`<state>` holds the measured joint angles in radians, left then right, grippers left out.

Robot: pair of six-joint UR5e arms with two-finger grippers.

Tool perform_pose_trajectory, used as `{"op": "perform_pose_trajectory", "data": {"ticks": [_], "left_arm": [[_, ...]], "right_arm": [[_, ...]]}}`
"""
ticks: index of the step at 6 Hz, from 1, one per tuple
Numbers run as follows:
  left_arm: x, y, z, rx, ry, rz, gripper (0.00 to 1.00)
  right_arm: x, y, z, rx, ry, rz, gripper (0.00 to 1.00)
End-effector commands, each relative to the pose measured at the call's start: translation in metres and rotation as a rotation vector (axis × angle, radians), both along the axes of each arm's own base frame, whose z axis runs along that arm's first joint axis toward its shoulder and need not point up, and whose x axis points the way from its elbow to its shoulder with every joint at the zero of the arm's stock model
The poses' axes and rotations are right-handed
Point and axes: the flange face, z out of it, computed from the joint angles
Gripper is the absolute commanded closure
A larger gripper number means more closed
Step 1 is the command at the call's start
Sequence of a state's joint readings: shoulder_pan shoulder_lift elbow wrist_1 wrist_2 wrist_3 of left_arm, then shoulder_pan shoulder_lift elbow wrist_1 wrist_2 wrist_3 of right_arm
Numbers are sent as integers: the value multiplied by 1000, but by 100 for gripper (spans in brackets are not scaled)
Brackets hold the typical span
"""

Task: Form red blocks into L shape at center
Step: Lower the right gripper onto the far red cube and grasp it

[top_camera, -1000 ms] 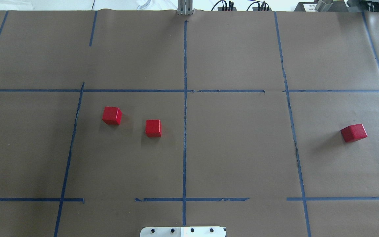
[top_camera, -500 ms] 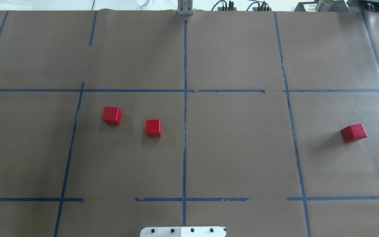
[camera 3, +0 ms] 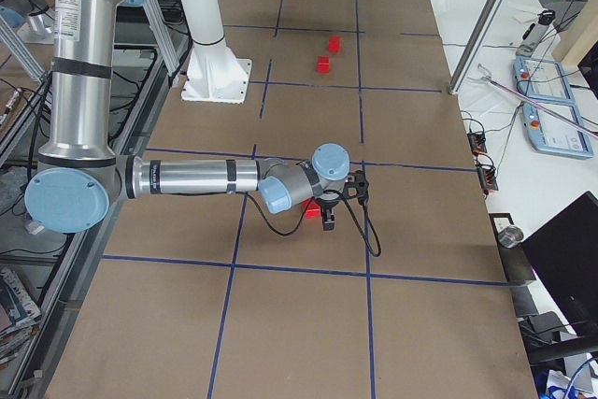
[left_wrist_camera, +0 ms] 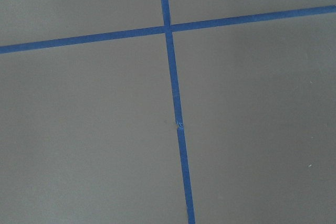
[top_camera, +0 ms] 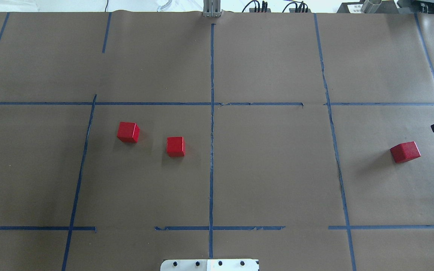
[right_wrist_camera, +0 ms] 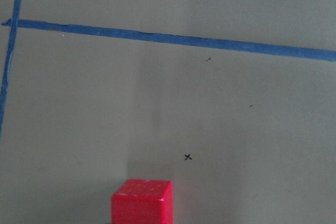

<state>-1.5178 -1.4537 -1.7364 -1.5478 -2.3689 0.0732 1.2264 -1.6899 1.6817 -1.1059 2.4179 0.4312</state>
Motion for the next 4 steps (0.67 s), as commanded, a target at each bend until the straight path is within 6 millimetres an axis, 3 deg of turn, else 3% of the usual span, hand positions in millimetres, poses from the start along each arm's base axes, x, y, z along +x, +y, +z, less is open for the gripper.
{"op": "perform_pose_trajectory", "data": {"ticks": [1, 2, 4], "left_arm": [[0, 0, 0, 1, 1, 1, 0], [0, -1, -2, 4, 1, 1, 0], [0, -2, -9, 18, 2, 0, 0]], "right_arm": [[-53, 14, 0, 30, 43, -20, 0], [-74, 25, 11, 55, 115, -43, 0], [-75, 29, 18, 40, 123, -47, 0]]}}
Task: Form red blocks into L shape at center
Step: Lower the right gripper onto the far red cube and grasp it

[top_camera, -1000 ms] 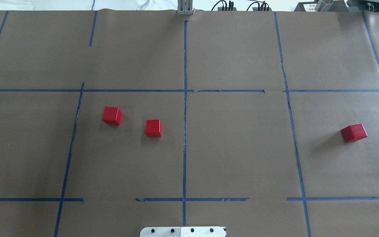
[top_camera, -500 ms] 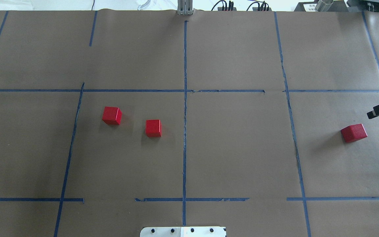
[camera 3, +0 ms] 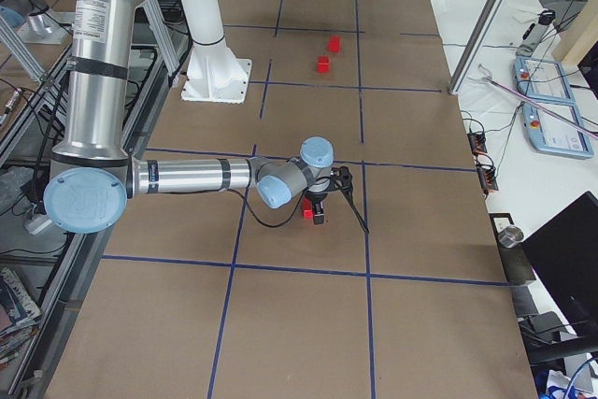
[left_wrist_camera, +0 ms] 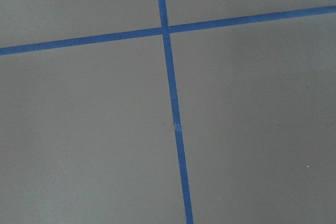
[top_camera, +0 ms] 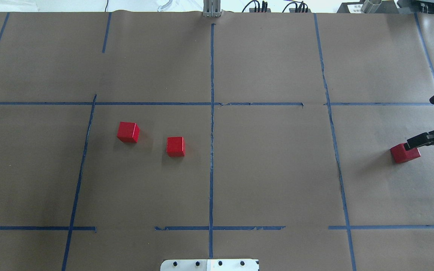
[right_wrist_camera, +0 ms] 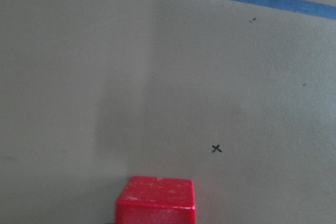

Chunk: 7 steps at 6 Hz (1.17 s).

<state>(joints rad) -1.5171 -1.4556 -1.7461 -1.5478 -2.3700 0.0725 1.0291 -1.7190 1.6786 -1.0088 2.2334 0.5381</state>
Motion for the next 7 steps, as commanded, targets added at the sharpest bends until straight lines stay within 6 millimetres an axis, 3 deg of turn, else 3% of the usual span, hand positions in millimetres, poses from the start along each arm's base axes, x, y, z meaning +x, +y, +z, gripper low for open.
{"op": "perform_pose_trajectory", "data": {"ticks": [1, 4, 6, 7], "left_arm": [[0, 0, -4, 6, 0, -1, 0], [0, 0, -4, 7, 0, 0, 0], [0, 0, -4, 7, 0, 0, 0], [0, 0, -2, 4, 0, 0, 0]], "right_arm": [[-4, 3, -1, -11, -10, -5, 0], [-7, 4, 0, -25, -24, -19, 0], [-30, 6, -4, -35, -22, -43, 2], [-35, 7, 5, -44, -11, -51, 6]]}}
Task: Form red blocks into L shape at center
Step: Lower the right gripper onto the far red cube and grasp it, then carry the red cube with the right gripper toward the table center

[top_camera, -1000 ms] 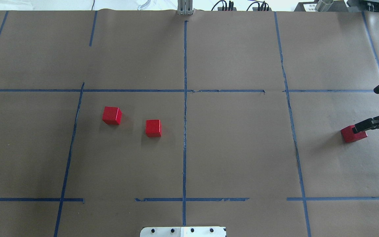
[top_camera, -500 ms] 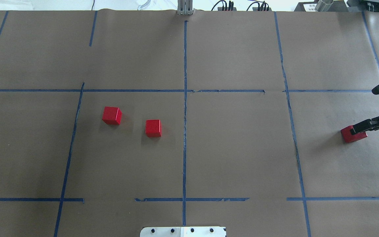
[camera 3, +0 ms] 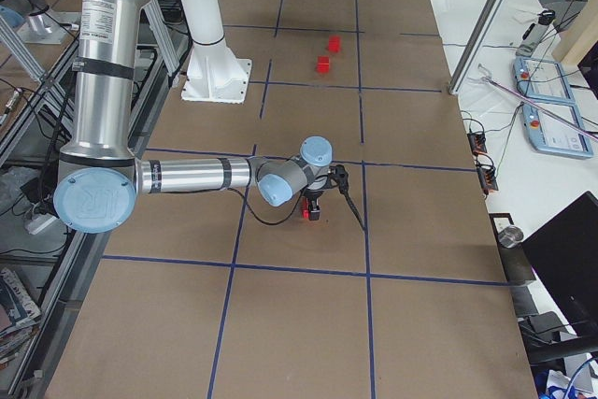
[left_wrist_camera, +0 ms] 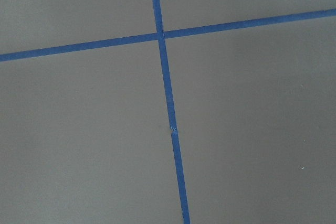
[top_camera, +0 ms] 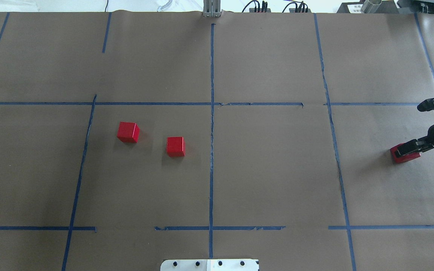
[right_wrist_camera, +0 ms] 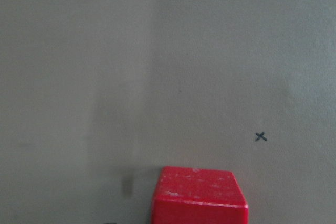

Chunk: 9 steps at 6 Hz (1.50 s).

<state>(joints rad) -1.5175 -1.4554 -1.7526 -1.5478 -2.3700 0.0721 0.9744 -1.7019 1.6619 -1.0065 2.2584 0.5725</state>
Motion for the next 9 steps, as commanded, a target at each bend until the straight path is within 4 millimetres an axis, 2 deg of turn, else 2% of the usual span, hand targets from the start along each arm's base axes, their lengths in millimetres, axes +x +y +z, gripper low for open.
{"op": "perform_pose_trajectory", "data": {"ticks": [1, 2, 3, 4, 5, 6, 7, 8, 9], "left_arm": [[0, 1, 2, -5, 0, 0, 0], [-1, 1, 0, -1, 0, -1, 0], [-1, 1, 0, 0, 0, -1, 0], [-1, 1, 0, 0, 0, -1, 0], [-1, 1, 0, 0, 0, -1, 0], [-1, 1, 3, -3, -2, 1, 0], [-1, 1, 2, -2, 0, 0, 0], [-1, 0, 3, -3, -2, 1, 0], [0, 0, 6, -8, -2, 4, 0]], "right_arm": [[-7, 2, 5, -6, 10, -8, 64], [-6, 1, 4, -5, 9, -6, 100], [-8, 1, -26, 29, -27, -12, 100], [-22, 6, -63, 54, -50, -41, 100], [-56, -9, -144, 60, -51, -71, 100], [-95, -17, -233, 32, -53, -83, 100], [-172, 10, -303, -26, -95, -65, 100], [-230, 27, -344, -20, -99, -37, 100], [-285, 25, -379, -90, -106, -4, 100]]}}
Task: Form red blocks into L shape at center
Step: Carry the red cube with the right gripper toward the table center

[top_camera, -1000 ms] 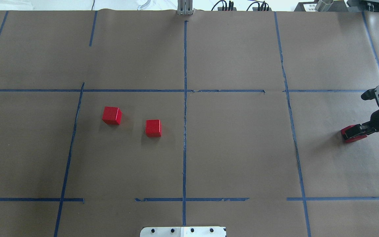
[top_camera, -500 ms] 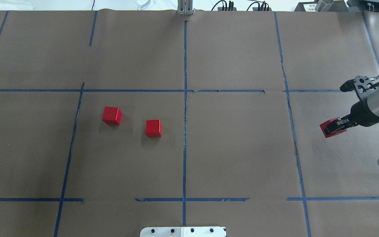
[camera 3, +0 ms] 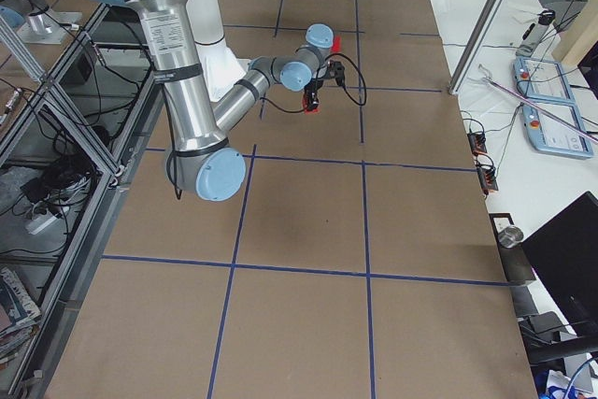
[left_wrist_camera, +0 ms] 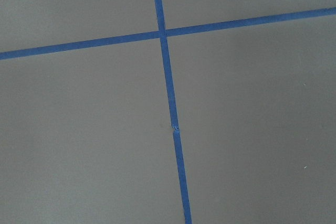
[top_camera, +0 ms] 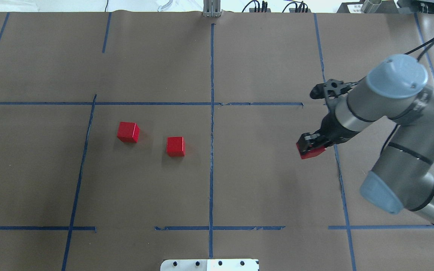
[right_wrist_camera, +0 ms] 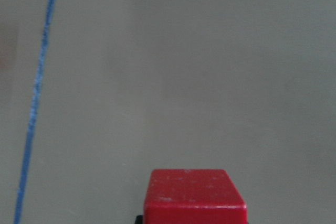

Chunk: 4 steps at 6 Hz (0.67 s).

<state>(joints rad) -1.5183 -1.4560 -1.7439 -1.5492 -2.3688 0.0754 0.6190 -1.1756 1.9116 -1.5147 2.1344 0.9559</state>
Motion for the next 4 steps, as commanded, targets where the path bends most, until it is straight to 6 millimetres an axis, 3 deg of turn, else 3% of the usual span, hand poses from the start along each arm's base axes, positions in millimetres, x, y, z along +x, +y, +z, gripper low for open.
{"op": "perform_pose_trajectory", "data": {"ticks": [1, 2, 3, 4], "left_arm": [[1, 0, 2, 0, 0, 5, 0], [1, 0, 2, 0, 0, 4, 0], [1, -1, -1, 5, 0, 3, 0], [1, -1, -2, 7, 0, 3, 0]], "right_arm": [[-105, 17, -58, -36, 23, 96, 100], [-134, 8, -62, -94, 56, 150, 100], [-170, 9, -90, -106, 54, 142, 100], [-183, 17, -87, -138, 73, 163, 100]]}}
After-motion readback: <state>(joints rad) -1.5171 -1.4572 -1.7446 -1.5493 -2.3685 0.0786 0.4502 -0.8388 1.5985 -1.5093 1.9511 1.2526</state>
